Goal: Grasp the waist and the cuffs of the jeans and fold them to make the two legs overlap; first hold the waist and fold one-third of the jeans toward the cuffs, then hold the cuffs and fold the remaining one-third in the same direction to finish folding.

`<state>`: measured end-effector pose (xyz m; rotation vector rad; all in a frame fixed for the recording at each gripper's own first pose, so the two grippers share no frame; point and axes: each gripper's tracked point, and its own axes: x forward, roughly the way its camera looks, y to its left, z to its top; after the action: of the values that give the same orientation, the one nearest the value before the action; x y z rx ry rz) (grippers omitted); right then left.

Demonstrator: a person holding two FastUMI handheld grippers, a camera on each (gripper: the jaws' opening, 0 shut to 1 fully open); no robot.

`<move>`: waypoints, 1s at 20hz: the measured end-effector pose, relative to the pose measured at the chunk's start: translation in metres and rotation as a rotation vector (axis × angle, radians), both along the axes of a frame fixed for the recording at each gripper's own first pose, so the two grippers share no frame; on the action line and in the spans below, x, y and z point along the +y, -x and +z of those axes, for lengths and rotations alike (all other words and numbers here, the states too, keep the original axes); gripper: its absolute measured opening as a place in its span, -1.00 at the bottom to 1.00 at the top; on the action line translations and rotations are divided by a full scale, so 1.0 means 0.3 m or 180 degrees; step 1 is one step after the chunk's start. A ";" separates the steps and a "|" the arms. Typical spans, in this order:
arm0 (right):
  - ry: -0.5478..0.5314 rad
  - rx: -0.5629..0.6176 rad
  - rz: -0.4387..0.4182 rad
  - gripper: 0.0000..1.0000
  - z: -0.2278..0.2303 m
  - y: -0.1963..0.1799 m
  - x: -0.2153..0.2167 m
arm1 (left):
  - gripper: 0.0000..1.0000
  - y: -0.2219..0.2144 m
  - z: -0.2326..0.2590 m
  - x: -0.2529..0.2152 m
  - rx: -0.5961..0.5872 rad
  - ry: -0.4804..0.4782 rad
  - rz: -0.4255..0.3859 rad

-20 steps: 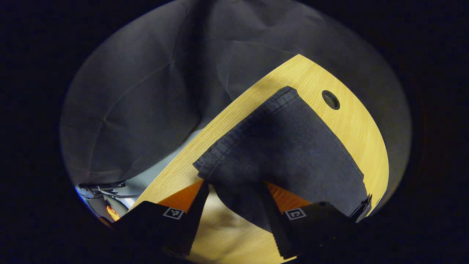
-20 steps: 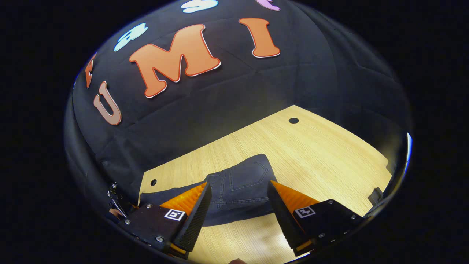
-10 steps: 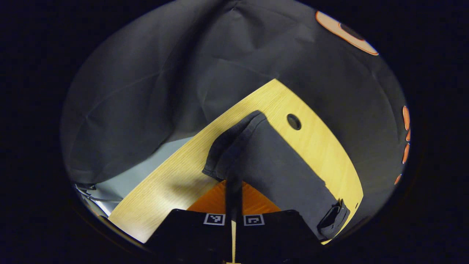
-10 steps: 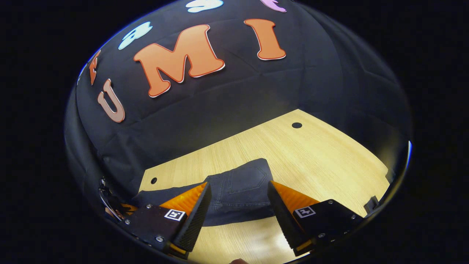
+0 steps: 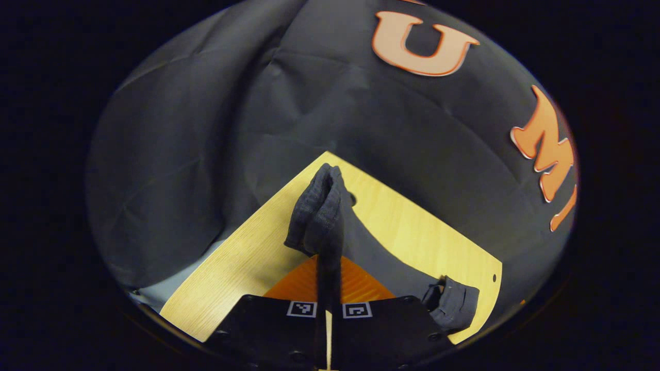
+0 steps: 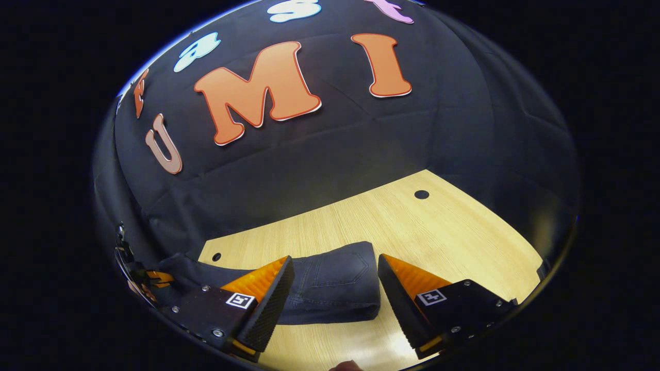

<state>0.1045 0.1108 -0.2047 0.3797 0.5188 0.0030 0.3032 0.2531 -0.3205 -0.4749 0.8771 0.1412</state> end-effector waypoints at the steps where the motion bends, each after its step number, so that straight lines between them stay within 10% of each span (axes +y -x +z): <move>1: 0.0005 -0.0015 0.0019 0.97 0.002 -0.006 -0.012 | -0.95 0.007 0.051 -0.012 -0.0076 -0.0017 -0.0055; 20: -0.0026 -0.0200 0.0188 0.97 -0.003 -0.085 -0.209 | -0.93 0.092 0.418 -0.839 -0.0596 -0.0176 -0.1347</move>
<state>0.1301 0.0480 -0.2055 0.3710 0.4679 0.0740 0.2755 0.0013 -0.1952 -0.2382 0.7698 -0.2627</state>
